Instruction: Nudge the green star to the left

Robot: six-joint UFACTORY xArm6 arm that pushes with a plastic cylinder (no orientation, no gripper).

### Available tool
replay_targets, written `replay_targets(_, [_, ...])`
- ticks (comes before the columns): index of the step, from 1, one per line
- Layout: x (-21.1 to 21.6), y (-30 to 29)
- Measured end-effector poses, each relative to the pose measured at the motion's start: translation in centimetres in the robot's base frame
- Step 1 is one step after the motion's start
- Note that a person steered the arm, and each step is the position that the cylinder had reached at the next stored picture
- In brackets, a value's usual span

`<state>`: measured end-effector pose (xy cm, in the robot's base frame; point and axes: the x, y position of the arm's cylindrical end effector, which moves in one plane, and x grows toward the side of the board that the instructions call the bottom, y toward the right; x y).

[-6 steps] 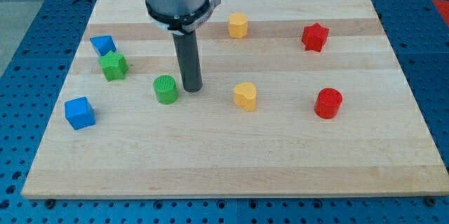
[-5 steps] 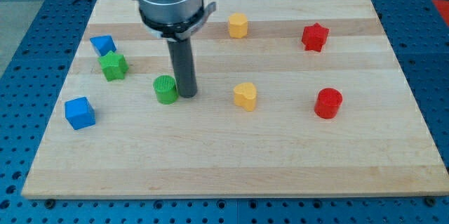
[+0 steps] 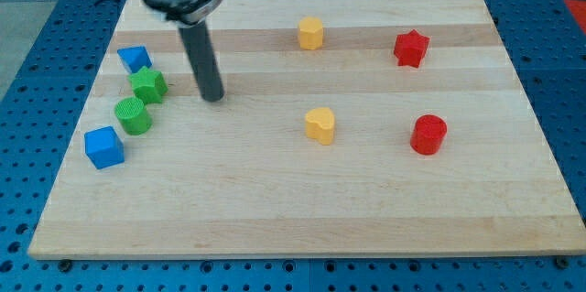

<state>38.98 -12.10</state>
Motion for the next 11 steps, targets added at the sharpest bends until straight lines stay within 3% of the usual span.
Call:
replay_targets(1, [-1.4,-0.5])
replay_targets(3, [0.0,-2.5])
replay_targets(5, [0.4,-8.0])
replay_targets(9, [4.9,-9.9])
replay_targets(11, [3.1,-11.6])
